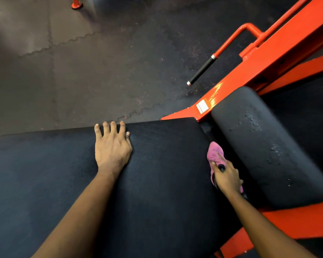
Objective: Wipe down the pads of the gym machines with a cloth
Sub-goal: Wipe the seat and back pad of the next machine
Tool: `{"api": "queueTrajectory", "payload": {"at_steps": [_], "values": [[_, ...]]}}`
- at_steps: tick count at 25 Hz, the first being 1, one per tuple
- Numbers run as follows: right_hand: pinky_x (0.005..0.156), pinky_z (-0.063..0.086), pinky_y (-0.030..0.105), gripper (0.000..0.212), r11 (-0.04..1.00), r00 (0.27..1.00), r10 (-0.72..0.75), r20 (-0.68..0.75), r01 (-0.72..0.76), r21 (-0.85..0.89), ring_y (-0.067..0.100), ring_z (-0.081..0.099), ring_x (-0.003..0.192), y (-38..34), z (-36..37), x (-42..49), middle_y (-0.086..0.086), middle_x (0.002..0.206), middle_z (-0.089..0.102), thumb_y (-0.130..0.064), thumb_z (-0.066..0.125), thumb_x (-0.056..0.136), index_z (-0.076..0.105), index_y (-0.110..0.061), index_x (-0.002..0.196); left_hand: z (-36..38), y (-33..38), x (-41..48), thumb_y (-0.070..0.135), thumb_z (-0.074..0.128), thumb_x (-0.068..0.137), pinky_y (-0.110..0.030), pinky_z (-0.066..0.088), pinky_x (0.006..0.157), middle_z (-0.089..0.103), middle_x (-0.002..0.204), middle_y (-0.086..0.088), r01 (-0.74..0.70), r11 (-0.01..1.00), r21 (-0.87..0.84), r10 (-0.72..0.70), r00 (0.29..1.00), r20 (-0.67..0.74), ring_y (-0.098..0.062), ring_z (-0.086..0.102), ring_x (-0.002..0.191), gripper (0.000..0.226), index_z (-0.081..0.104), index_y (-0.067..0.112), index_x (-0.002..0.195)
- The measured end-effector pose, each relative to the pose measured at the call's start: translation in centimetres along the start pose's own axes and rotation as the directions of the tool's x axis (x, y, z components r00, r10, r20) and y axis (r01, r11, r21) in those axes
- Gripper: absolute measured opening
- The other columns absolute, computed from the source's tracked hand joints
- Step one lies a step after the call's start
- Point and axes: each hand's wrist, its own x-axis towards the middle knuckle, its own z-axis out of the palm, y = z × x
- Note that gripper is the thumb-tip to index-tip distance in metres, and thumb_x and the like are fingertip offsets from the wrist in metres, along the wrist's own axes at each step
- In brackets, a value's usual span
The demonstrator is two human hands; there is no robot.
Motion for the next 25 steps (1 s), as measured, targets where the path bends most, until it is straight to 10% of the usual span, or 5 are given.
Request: {"api": "queueTrajectory", "payload": {"at_steps": [3,6,13,20,25], "values": [[0.104,0.040,0.048,0.057,0.997,1.000,0.028,-0.015,-0.027,0.067,0.039,0.054,0.126,-5.4,0.3,3.2,0.013,0.131,0.061,-0.059,0.048,0.090,0.063,-0.019,0.128,0.2,0.1,0.0,0.036,0.027,0.103,-0.057,0.022,0.115,0.055,0.132,-0.016,0.004,1.000,0.014,-0.004,1.000,-0.001,-0.038,0.042,0.129,0.052,0.045,0.010,0.144],[0.102,0.042,0.035,0.057,0.948,0.966,-0.259,0.022,0.250,0.199,0.026,0.057,0.126,-13.3,0.8,5.4,-0.001,0.136,0.061,-0.061,0.044,0.093,0.060,-0.027,0.135,0.5,0.0,0.1,0.035,0.028,0.103,-0.057,0.022,0.115,0.055,0.129,-0.016,-0.002,1.000,0.027,0.002,1.000,-0.021,-0.038,0.043,0.127,0.051,0.046,0.009,0.143],[0.105,0.035,0.058,0.056,0.805,0.806,-0.592,0.025,0.592,-0.030,0.025,0.035,0.144,-8.8,3.5,-4.2,-0.015,0.157,0.041,-0.044,0.059,0.095,0.040,-0.053,0.148,0.5,0.0,0.1,0.035,0.030,0.103,-0.058,0.022,0.114,0.058,0.124,-0.018,-0.002,1.000,0.003,0.002,1.000,-0.028,-0.039,0.044,0.124,0.049,0.049,0.009,0.140],[0.105,0.035,0.055,0.043,0.997,0.997,-0.074,-0.026,0.075,0.031,0.030,0.044,0.138,4.0,-0.7,-1.9,-0.006,0.154,0.046,-0.051,0.055,0.098,0.056,-0.042,0.140,0.3,0.0,0.1,0.037,0.026,0.103,-0.057,0.020,0.116,0.056,0.130,-0.017,0.002,1.000,-0.003,-0.002,1.000,-0.013,-0.039,0.041,0.130,0.052,0.046,0.011,0.144],[0.115,0.036,0.043,0.065,0.944,0.957,-0.287,-0.036,0.289,0.161,0.023,0.047,0.139,-7.6,2.5,-1.1,-0.003,0.145,0.056,-0.064,0.036,0.089,0.060,-0.030,0.139,0.4,0.0,0.1,0.037,0.027,0.103,-0.058,0.022,0.115,0.057,0.128,-0.017,-0.005,1.000,0.019,0.005,1.000,-0.012,-0.039,0.042,0.128,0.051,0.047,0.012,0.142]]}}
